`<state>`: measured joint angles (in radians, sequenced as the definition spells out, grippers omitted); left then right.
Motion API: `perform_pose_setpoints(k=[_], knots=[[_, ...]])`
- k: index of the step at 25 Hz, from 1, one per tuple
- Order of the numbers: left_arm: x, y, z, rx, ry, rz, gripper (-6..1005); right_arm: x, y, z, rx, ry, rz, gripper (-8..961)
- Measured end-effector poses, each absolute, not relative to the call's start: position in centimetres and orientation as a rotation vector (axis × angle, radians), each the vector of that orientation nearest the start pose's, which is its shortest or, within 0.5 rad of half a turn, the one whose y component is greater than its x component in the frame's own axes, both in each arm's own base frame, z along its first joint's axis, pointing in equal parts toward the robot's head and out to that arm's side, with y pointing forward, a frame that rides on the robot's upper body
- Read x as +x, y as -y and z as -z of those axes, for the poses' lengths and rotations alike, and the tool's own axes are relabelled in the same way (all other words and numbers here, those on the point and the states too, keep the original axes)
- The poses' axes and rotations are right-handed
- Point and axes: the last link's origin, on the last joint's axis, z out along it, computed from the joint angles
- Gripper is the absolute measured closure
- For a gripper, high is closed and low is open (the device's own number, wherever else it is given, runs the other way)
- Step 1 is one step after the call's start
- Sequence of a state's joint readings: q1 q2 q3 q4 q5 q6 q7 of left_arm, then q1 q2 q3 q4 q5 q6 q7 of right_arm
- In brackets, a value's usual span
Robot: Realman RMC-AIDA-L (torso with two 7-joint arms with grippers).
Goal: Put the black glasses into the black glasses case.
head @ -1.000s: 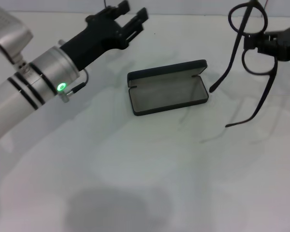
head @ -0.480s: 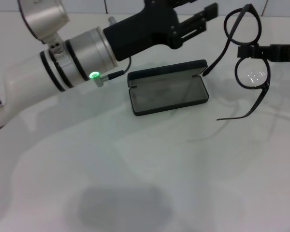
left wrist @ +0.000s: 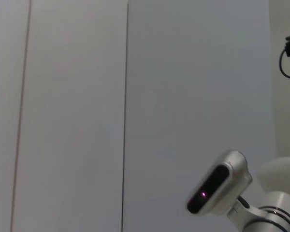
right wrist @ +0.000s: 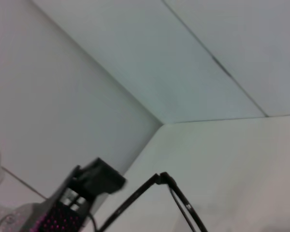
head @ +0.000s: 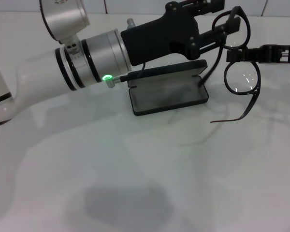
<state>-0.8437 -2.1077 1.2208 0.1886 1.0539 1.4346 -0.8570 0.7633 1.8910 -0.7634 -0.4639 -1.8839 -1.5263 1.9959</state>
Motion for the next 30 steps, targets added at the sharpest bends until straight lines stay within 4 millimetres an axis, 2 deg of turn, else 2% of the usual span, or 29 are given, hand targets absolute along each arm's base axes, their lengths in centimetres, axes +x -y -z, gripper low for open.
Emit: perform_pose_setpoints(k=[16, 30], knots=[[-13.3, -37.6, 7.0, -2.542, 0.156, 1.200, 457, 19.0, -40.0, -3.9, -2.729, -1.279, -0.830, 850], [-13.6, -37.7, 7.0, -2.523, 0.149, 1.187, 457, 19.0, -39.6, -4.1, -2.737, -1.303, -0.869, 851]])
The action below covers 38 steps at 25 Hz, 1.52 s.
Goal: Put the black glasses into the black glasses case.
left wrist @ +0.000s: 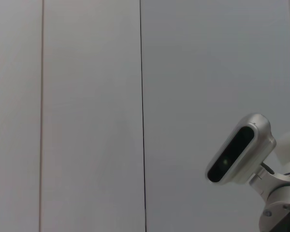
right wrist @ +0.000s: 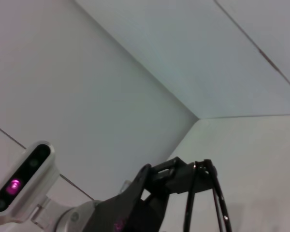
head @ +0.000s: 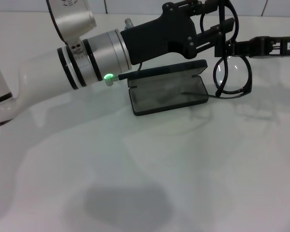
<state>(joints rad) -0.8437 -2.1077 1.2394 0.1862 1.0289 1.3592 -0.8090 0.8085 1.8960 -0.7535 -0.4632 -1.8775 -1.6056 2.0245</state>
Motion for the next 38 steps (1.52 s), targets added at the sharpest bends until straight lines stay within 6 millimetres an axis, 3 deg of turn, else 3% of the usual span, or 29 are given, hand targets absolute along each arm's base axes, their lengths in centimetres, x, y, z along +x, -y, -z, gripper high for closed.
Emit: perform_pose_setpoints(k=[14, 21, 24, 32, 38], knots=[[-13.8, -37.6, 6.9, -2.517, 0.150, 1.196, 458, 19.5, -39.5, -4.6, -2.709, -1.296, -0.884, 852], [-14.1, -37.0, 5.9, -2.486, 0.144, 1.272, 458, 20.9, -39.4, -5.9, -2.619, -1.235, -0.985, 853], [-15.1, -37.0, 5.1, -2.442, 0.153, 1.267, 458, 21.2, -39.3, -6.9, -2.596, -1.197, -1.041, 853], [-18.0, -37.4, 5.1, -2.394, 0.253, 1.118, 457, 20.4, -38.9, -9.6, -2.558, -1.011, -1.233, 854], [-17.7, -36.5, 6.6, -2.521, 0.199, 1.062, 457, 19.3, -39.9, -9.9, -2.493, -0.910, -1.313, 854]])
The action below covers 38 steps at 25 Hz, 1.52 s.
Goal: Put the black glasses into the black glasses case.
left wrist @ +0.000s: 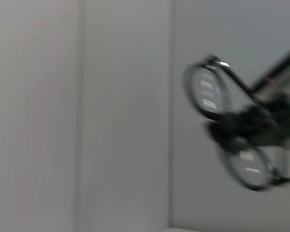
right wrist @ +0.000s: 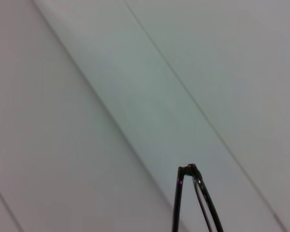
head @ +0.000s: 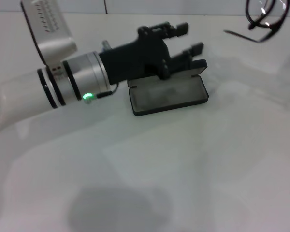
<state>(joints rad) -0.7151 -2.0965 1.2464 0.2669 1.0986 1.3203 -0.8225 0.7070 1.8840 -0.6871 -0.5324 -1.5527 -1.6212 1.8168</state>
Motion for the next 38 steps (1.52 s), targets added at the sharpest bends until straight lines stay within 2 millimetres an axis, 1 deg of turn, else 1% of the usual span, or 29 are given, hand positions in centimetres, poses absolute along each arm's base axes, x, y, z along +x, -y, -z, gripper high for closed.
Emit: perform_pose_setpoints(k=[4, 6, 10, 15, 22, 27, 38], knots=[[-16.2, -35.5, 7.8, -2.652, 0.136, 1.069, 458, 18.3, -41.4, -8.9, -2.443, -0.861, -1.272, 854], [-15.6, -35.3, 8.1, -2.686, 0.109, 1.088, 458, 17.7, -42.0, -8.2, -2.439, -0.832, -1.241, 854], [-14.5, -35.2, 7.8, -2.699, 0.055, 1.130, 458, 16.7, -42.6, -6.3, -2.468, -0.781, -1.169, 855], [-14.0, -35.2, 7.6, -2.697, 0.024, 1.153, 458, 16.6, -43.2, -4.5, -2.472, -0.769, -1.074, 855], [-13.9, -35.5, 7.3, -2.682, 0.021, 1.160, 458, 16.7, -42.9, -3.3, -2.521, -0.754, -1.002, 855], [-14.1, -35.7, 7.1, -2.655, 0.031, 1.160, 458, 17.0, -42.5, -3.0, -2.571, -0.752, -0.953, 855], [-14.0, -35.9, 7.0, -2.651, 0.026, 1.152, 457, 18.0, -40.9, -2.6, -2.701, -0.792, -0.862, 856]])
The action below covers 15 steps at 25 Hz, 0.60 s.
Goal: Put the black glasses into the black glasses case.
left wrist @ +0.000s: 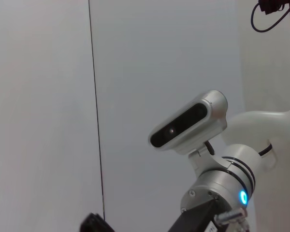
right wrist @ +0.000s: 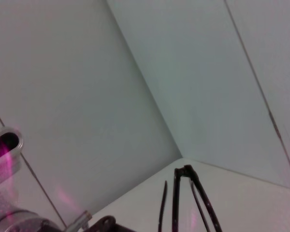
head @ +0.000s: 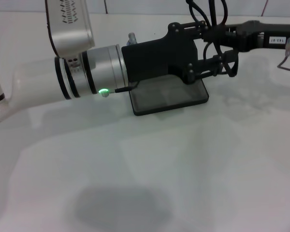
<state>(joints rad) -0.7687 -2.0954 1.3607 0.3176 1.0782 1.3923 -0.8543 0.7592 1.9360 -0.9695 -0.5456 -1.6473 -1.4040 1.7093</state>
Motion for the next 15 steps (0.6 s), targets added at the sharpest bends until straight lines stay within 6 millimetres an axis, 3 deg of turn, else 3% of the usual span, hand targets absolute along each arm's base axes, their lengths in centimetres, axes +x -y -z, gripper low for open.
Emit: perform_pose_setpoints(k=[15], knots=[[-13.96, -35.95, 7.08, -2.647, 0.008, 1.144, 458, 18.94, -40.41, -3.15, -2.728, -0.812, -0.815, 853]])
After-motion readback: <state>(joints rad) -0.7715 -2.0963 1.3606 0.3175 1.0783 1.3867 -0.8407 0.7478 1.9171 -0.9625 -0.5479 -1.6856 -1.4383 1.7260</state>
